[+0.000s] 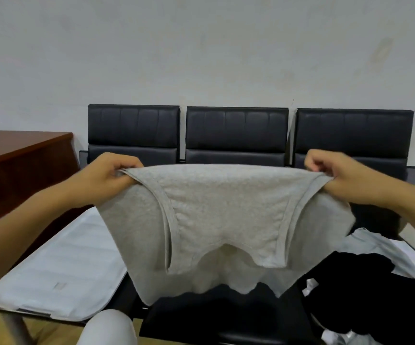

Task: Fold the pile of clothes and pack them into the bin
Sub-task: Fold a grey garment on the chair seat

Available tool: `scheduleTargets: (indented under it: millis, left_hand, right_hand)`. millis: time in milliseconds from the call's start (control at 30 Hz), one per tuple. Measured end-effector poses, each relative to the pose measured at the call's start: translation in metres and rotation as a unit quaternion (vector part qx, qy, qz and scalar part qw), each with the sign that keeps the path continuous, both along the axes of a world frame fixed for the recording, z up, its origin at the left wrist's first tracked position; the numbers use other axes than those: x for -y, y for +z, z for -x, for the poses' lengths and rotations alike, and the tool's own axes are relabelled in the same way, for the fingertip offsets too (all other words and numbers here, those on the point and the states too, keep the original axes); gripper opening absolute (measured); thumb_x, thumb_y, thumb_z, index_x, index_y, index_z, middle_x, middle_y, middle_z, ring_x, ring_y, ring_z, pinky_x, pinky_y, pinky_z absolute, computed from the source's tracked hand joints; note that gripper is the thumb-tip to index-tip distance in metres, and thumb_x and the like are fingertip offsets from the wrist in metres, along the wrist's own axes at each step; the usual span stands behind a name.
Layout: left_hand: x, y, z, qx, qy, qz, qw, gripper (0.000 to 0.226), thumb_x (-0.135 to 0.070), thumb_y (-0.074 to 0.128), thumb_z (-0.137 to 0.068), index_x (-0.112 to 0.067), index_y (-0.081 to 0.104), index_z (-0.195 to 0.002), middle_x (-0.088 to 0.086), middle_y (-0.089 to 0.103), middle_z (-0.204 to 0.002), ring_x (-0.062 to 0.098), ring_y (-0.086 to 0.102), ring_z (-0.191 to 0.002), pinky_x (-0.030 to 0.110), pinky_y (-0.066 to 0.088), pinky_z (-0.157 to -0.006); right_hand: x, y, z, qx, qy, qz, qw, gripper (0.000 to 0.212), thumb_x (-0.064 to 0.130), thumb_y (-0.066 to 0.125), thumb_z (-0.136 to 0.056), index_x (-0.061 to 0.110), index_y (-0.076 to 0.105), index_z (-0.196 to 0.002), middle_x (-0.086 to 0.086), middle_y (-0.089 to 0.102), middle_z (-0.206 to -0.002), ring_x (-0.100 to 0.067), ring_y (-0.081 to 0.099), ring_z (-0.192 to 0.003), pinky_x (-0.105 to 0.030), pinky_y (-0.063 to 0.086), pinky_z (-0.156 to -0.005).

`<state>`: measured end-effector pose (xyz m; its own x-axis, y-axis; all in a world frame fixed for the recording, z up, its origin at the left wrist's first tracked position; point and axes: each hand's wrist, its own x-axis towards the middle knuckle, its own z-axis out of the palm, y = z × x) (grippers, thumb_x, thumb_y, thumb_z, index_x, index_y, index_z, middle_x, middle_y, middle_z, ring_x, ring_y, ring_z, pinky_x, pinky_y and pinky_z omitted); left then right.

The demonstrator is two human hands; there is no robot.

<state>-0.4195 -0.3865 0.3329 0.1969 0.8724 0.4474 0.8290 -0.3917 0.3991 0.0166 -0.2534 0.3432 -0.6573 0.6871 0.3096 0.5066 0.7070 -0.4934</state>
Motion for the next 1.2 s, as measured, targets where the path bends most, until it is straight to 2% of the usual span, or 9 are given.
scheduleTargets:
  millis: [67,133,233,333,633,800,867,1033,1200]
  left_hand:
    - [0.006,0.01,0.0,0.028,-0.018,-0.016,0.999,0.034,-0.071,0.053,-0.081,-0.044,0.071,-0.088,-0.016,0.071,-0.089,0.001,0.067,-0.082,0.011,0.051,-0.071]
    - [0.002,0.013,0.001,0.045,-0.02,-0.01,0.999,0.036,-0.076,0.051,-0.079,-0.047,0.071,-0.085,-0.016,0.071,-0.087,-0.001,0.066,-0.079,0.008,0.049,-0.068]
    - [-0.027,0.0,0.007,0.04,0.006,0.033,0.999,0.018,-0.044,0.06,-0.09,-0.036,0.074,-0.081,-0.013,0.071,-0.086,0.005,0.067,-0.081,0.011,0.049,-0.069]
    - [-0.068,-0.034,0.015,0.041,0.026,0.103,0.994,0.016,-0.021,0.06,-0.094,-0.025,0.075,-0.088,-0.01,0.072,-0.086,0.008,0.068,-0.084,0.021,0.051,-0.073]
    - [-0.207,-0.214,0.018,0.046,0.036,0.202,0.978,0.016,-0.007,0.063,-0.093,-0.016,0.073,-0.084,-0.001,0.072,-0.084,0.006,0.068,-0.08,0.018,0.052,-0.068]
    - [-0.268,-0.298,0.028,0.024,0.041,0.224,0.973,0.023,-0.005,0.063,-0.092,-0.025,0.069,-0.083,-0.012,0.069,-0.084,-0.005,0.064,-0.08,0.011,0.048,-0.071]
    - [-0.292,-0.318,0.034,0.004,0.045,0.231,0.972,0.021,-0.004,0.063,-0.091,-0.022,0.07,-0.083,-0.007,0.07,-0.083,-0.001,0.064,-0.079,0.014,0.046,-0.071]
    - [-0.339,-0.332,0.041,-0.018,0.077,0.217,0.973,0.013,-0.003,0.06,-0.093,-0.006,0.073,-0.092,0.008,0.071,-0.089,0.018,0.065,-0.084,0.033,0.052,-0.079]
    - [-0.354,-0.311,0.036,0.025,0.08,0.148,0.985,0.011,-0.01,0.061,-0.095,-0.015,0.069,-0.09,0.0,0.067,-0.087,0.012,0.062,-0.08,0.032,0.051,-0.078]
  right_hand:
    - [0.003,0.012,-0.004,-0.021,0.003,0.002,1.0,0.027,0.009,0.062,-0.089,0.02,0.044,-0.073,-0.001,0.056,-0.077,-0.007,0.051,-0.066,-0.023,0.047,-0.063]
    - [-0.001,0.018,-0.005,-0.002,0.001,0.014,1.0,0.023,0.012,0.062,-0.092,0.021,0.047,-0.076,-0.002,0.06,-0.074,-0.01,0.054,-0.064,-0.027,0.048,-0.065]
    - [-0.021,0.012,-0.001,0.059,-0.018,0.073,0.995,0.004,0.019,0.062,-0.094,0.02,0.059,-0.09,-0.005,0.071,-0.078,-0.017,0.066,-0.066,-0.03,0.053,-0.069]
    - [-0.049,-0.014,0.01,0.118,-0.04,0.117,0.985,0.009,0.024,0.064,-0.092,0.023,0.072,-0.097,0.008,0.075,-0.089,-0.007,0.07,-0.082,-0.025,0.053,-0.076]
    - [-0.183,-0.209,0.035,0.188,-0.079,0.219,0.954,0.015,0.016,0.063,-0.092,0.019,0.075,-0.084,-0.001,0.073,-0.087,-0.016,0.069,-0.086,-0.034,0.056,-0.079]
    - [-0.243,-0.308,0.044,0.162,-0.13,0.205,0.957,0.023,-0.001,0.058,-0.089,0.016,0.073,-0.088,-0.005,0.072,-0.087,-0.02,0.068,-0.087,-0.017,0.048,-0.069]
    - [-0.265,-0.331,0.049,0.16,-0.14,0.197,0.957,0.026,-0.002,0.056,-0.089,0.017,0.073,-0.089,-0.004,0.071,-0.085,-0.018,0.067,-0.085,-0.018,0.049,-0.068]
    - [-0.313,-0.346,0.059,0.156,-0.167,0.147,0.962,0.028,0.002,0.054,-0.092,0.025,0.069,-0.088,-0.003,0.07,-0.087,-0.023,0.066,-0.086,-0.042,0.057,-0.081]
    - [-0.322,-0.323,0.065,0.087,-0.178,0.088,0.976,0.017,0.009,0.057,-0.096,0.017,0.072,-0.1,-0.006,0.068,-0.094,-0.022,0.064,-0.09,-0.038,0.053,-0.083]
